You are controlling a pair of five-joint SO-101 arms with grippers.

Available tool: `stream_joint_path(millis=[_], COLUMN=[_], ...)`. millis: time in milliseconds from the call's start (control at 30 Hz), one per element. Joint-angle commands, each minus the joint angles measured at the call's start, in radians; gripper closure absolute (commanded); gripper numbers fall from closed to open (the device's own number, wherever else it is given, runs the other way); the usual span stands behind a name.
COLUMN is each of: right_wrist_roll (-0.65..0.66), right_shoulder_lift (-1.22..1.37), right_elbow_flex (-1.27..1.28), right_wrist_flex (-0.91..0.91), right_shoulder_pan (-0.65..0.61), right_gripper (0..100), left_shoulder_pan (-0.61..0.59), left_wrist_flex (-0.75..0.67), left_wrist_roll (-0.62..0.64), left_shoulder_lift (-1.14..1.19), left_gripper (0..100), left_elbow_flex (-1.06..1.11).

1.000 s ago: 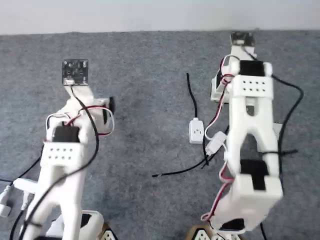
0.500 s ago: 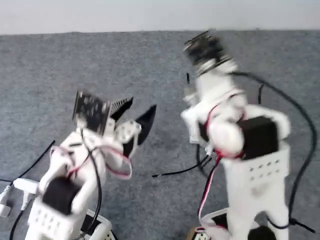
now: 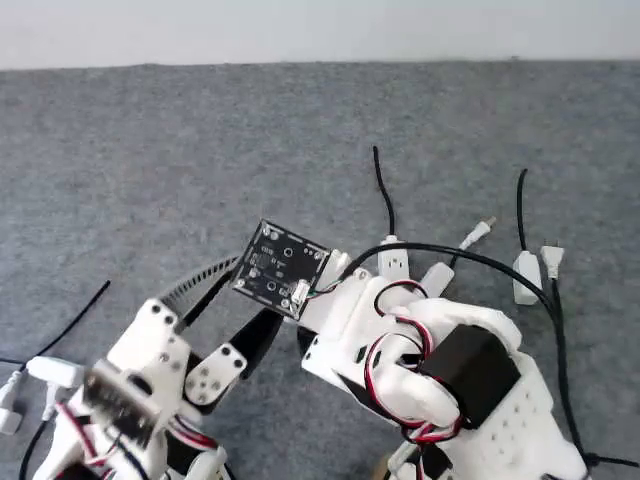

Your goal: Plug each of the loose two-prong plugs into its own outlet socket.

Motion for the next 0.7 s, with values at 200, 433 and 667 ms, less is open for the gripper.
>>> stream_joint_path(millis=[200,433,667], right_wrist_roll=[0.015,0.014,0.014], right_shoulder_lift=[-0.076,-0.139,-0.182], right_elbow_flex=[0.012,0.012,0.014], right_wrist_flex=[0.038,0.038,0.038], right_shoulder_pan=[-0.015,-0.013,-0.013], right_gripper=[99.1,99.1,99.1], left_shoulder_pan=[0.008,0.008,0.009], left_wrist_flex=[-0.002,-0.012,-0.109], left_wrist_roll=[-0.009,-0.011,-0.009], left_shoulder_lift=[-0.025,-0.011,-0.009], left_gripper=[81,81,81], left_elbow_flex=[0.036,0.056,0.177])
